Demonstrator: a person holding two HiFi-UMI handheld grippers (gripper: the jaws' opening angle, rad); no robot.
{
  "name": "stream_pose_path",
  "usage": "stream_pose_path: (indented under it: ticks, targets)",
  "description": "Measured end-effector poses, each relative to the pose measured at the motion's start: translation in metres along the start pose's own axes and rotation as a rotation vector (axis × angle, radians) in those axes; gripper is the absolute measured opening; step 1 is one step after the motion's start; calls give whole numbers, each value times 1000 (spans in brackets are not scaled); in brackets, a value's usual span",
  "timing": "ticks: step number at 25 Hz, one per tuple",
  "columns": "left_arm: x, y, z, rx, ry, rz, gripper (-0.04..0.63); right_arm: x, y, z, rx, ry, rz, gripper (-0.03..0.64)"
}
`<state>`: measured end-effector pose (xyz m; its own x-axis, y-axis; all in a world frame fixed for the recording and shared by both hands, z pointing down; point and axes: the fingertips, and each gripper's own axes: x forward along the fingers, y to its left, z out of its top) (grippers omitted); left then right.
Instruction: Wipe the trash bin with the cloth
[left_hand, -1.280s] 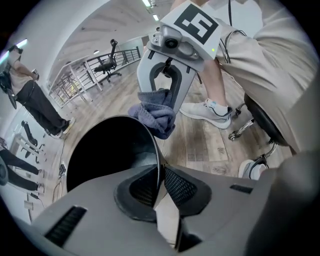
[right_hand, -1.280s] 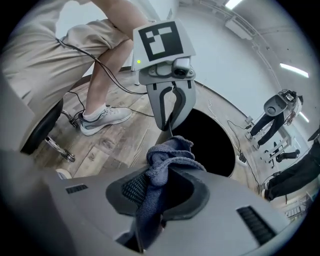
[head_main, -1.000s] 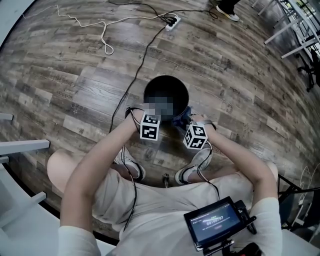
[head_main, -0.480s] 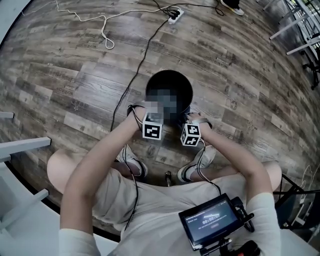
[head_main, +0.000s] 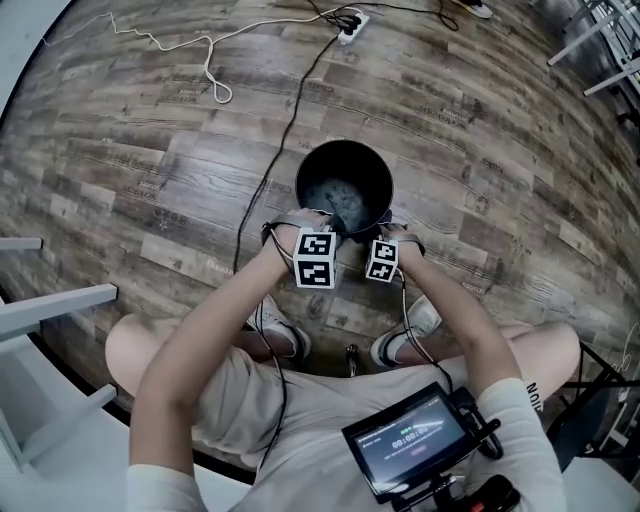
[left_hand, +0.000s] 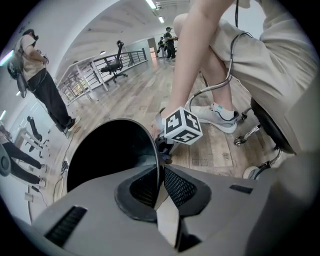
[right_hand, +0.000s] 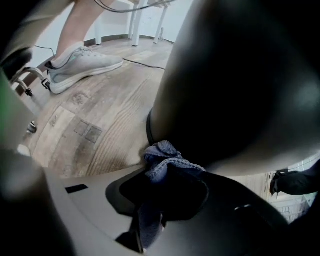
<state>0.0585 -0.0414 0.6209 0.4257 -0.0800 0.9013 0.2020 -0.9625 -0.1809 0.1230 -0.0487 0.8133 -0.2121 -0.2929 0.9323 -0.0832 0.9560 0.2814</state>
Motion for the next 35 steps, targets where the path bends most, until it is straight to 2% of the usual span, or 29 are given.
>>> stream_pose_path:
  ticks: [3,7,10,12,14,16,21,27,32,35]
  targets:
    - [1,2,2,-37,9,19,48,14,-7,-8,12,31,-36,77]
    - [3,3,2,-68,19,45,51,6,-5,-8,-33,52,-35,77]
    - [2,1,5,-78,2,19,62,-19,-4,-4,-66,29,-29,77]
    - [-1,-1,5,-56,1,-17,146,-41,-1,2,-96,-3,-24,77]
    - [-5,-3,-2,-8,28,-47,164,-63,4,11,-130,-36,-22,77]
    - [-6,-2,-15,43,74,-62,164,-87,9,20,-142,-74,-18,77]
    - [-6,11,-42,109,167,-18,164,-145,10,37,-80,-157,-23,77]
    - [-4,12,-51,147,177,-3,117,-194,6,54,-38,-220,-53,77]
    - [-3,3,-40,143,165,-36,92,-219,-8,73,-30,-266,-90,77]
    - [-2,-5,-32,151,149,-52,76,-216,-13,81,-50,-267,-82,77]
